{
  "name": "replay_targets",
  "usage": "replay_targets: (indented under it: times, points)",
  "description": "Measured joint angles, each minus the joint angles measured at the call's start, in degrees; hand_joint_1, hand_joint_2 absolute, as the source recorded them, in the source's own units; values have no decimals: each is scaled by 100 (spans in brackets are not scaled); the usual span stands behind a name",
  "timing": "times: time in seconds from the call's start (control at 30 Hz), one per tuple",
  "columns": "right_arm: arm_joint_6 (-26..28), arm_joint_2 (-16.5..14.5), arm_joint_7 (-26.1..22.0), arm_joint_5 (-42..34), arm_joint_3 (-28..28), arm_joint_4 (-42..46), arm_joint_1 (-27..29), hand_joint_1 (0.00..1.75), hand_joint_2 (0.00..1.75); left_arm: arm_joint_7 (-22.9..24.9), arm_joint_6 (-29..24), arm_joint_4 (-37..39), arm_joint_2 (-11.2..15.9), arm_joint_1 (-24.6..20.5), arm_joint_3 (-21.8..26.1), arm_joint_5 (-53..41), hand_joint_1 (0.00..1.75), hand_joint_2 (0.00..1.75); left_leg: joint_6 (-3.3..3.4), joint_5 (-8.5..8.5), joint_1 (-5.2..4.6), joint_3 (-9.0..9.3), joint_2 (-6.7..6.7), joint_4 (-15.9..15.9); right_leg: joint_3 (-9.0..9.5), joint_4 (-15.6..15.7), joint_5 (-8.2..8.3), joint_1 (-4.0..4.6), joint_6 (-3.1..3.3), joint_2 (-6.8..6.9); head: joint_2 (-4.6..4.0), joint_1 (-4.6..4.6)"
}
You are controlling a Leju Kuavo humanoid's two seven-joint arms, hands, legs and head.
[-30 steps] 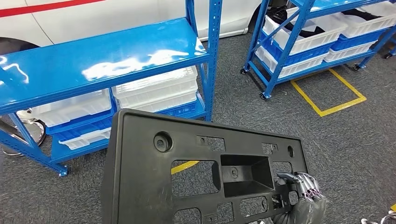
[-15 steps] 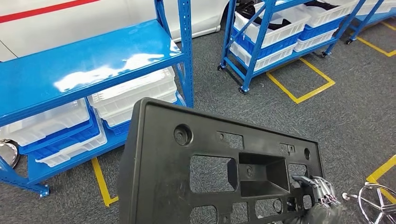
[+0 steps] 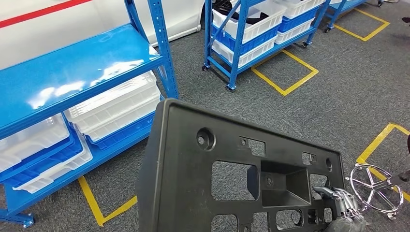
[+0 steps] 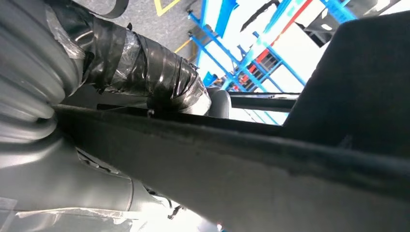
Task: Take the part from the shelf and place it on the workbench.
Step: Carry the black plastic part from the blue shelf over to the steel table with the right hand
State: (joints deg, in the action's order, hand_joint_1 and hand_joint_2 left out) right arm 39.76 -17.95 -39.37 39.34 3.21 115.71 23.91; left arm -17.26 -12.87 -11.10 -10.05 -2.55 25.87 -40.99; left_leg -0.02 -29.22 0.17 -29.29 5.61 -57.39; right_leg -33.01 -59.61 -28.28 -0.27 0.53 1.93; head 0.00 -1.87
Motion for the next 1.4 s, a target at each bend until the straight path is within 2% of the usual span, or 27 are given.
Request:
replay_targets:
  times: [0.07, 0.17, 0.2, 0.23, 0.27, 0.3, 0.37, 0.43, 0.5, 0.57, 0.63, 0.7, 0.73, 0.77, 0.8, 0.87, 0.93, 1.0, 1.03, 1.1, 1.17, 1.2, 1.23, 1.27, 1.3, 1.33, 1.4]
  points:
    - [0, -14, -14, -18, 10, 32, 13, 175, 175, 0, 0, 0, -2, -2, 1, -4, 0, 175, -53, -161, 20, -60, -133, -172, -6, 26, 30, -20, 73, -92, 0, 2]
    - [0, -36, -23, -29, 17, 55, 17, 175, 175, 0, 0, 0, -4, 14, 1, -10, 0, 175, -90, -733, 39, -508, -468, -1211, -28, 38, 61, -19, 139, -250, 0, 5]
    - [0, -41, -25, -35, 19, 56, 19, 175, 175, 1, 0, 1, -4, 23, 1, -12, 0, 175, -89, -838, 40, -660, -499, -1535, -31, 36, 65, -8, 145, -316, 0, 5]
    - [0, -43, -28, -43, 22, 57, 21, 175, 175, 2, 0, 1, -4, 30, 2, -13, 0, 175, -80, -830, 39, -733, -510, -1679, -30, 33, 67, 2, 148, -387, 0, 5]
    - [0, -46, -31, -50, 25, 61, 22, 175, 175, 3, -1, 1, -4, 33, 2, -15, 0, 175, -62, -698, 38, -698, -522, -1584, -24, 29, 68, 9, 149, -465, 0, 5]
    - [0, -50, -34, -54, 27, 66, 23, 175, 175, 3, -2, 1, -4, 33, 3, -16, 0, 175, -35, -476, 38, -561, -567, -1267, -14, 24, 68, 14, 149, -543, 0, 5]
    - [0, -60, -38, -62, 29, 81, 21, 175, 175, 3, -6, 0, -4, 33, 6, -18, 0, 175, 29, -89, 39, -217, -810, -461, -10, 6, 69, 17, 138, -690, 0, 4]
    - [0, -68, -40, -75, 30, 95, 23, 175, 175, 3, -10, 0, -4, 29, 13, -24, 0, 175, 61, 3, 31, -51, -987, -71, -50, -5, 88, 2, 88, -817, 0, 5]
    - [1, -73, -41, -91, 35, 105, 40, 175, 175, 4, -16, 0, -4, 11, 17, -40, 0, 175, 90, 11, 27, -24, -917, -5, -92, 9, 125, -17, 10, -927, 0, 6]
    - [3, -73, -45, -104, 44, 125, 59, 175, 175, 5, -22, 0, -5, 4, 19, -55, 0, 175, 156, 67, 44, 7, -770, 84, -160, -115, 38, -4, -45, -738, 0, 0]
    - [4, -73, -54, -117, 49, 139, 61, 175, 175, 5, -26, 0, -8, 15, 22, -63, 0, 175, 204, 98, 45, 25, -605, 140, -404, -637, -291, 2, -86, -392, 0, -9]
    - [4, -72, -58, -128, 54, 141, 62, 175, 175, 5, -26, 0, -9, 28, 23, -68, 0, 175, 218, 89, 32, 12, -442, 133, -741, -1343, -617, -28, -135, -267, 0, -15]
    - [4, -72, -58, -131, 58, 140, 66, 175, 175, 5, -26, 0, -9, 31, 23, -70, 0, 175, 216, 79, 30, 10, -357, 127, -821, -1521, -648, -46, -156, -249, 0, -15]
    - [4, -72, -58, -131, 63, 141, 69, 175, 175, 5, -26, 0, -10, 29, 24, -70, 0, 175, 207, 66, 31, 13, -277, 118, -788, -1482, -566, -63, -174, -227, 0, -15]
    - [4, -72, -58, -131, 67, 142, 70, 175, 175, 5, -26, 0, -11, 25, 25, -72, 0, 175, 193, 48, 33, 21, -207, 105, -634, -1213, -394, -78, -187, -183, 0, -15]
    - [4, -72, -58, -131, 72, 145, 70, 175, 175, 5, -26, 0, -16, 16, 26, -77, 0, 175, 146, -5, 23, 43, -94, 65, -198, -430, -76, -75, -182, 30, 0, -15]
    - [3, -73, -58, -131, 80, 161, 71, 175, 175, 5, -24, 0, -20, 14, 28, -89, 0, 175, 86, -45, 0, 61, -11, 32, 1, -34, 6, -34, -128, 169, 0, -14]
    - [3, -74, -58, -131, 91, 187, 78, 175, 175, 6, -22, 0, -26, -1, 32, -100, 0, 175, 28, -58, -7, 80, 77, 28, -20, -7, 5, -8, -61, 94, 0, -12]
    - [4, -75, -58, -130, 95, 202, 83, 175, 175, 8, -22, 0, -29, -12, 33, -103, 0, 175, -2, -85, 4, 85, 60, 13, -22, 11, 18, -17, -30, 42, 0, -12]
    - [6, -90, -58, -126, 103, 235, 90, 175, 175, 8, -19, 0, -35, -17, 34, -108, 0, 175, -49, -293, 34, -12, -175, -243, -19, 53, 50, -47, 46, -70, 0, -10]
    - [7, -110, -58, -119, 110, 254, 92, 175, 175, 5, -14, 0, -38, 1, 38, -111, 0, 175, -66, -674, 53, -324, -451, -934, -26, 64, 67, -47, 99, -186, 0, -10]
    - [7, -117, -58, -117, 113, 255, 93, 175, 175, 5, -11, 0, -39, 13, 41, -111, 0, 175, -69, -831, 57, -509, -497, -1328, -30, 62, 71, -38, 110, -255, 0, -10]
    - [7, -119, -58, -117, 118, 261, 97, 175, 175, 5, -11, 0, -39, 25, 44, -113, 0, 175, -68, -889, 56, -642, -511, -1594, -29, 59, 73, -30, 113, -332, 0, -10]
    - [8, -120, -58, -122, 125, 270, 102, 175, 175, 5, -11, 0, -39, 31, 49, -114, 0, 175, -62, -836, 56, -692, -516, -1669, -26, 55, 74, -24, 114, -414, 0, -10]
    - [8, -120, -58, -132, 132, 284, 107, 175, 175, 5, -11, 0, -39, 34, 55, -116, 0, 175, -51, -668, 57, -632, -527, -1505, -20, 48, 74, -22, 114, -496, 0, -10]
    - [8, -120, -58, -143, 141, 304, 111, 175, 175, 5, -11, 0, -39, 32, 63, -117, 0, 175, -35, -434, 59, -488, -572, -1157, -13, 38, 73, -23, 110, -578, 0, -10]
    - [9, -120, -58, -169, 162, 345, 115, 175, 175, 4, -11, 0, -39, 28, 86, -117, 0, 175, -7, -107, 74, -182, -830, -415, -30, 1, 67, -22, 76, -723, 0, -12]
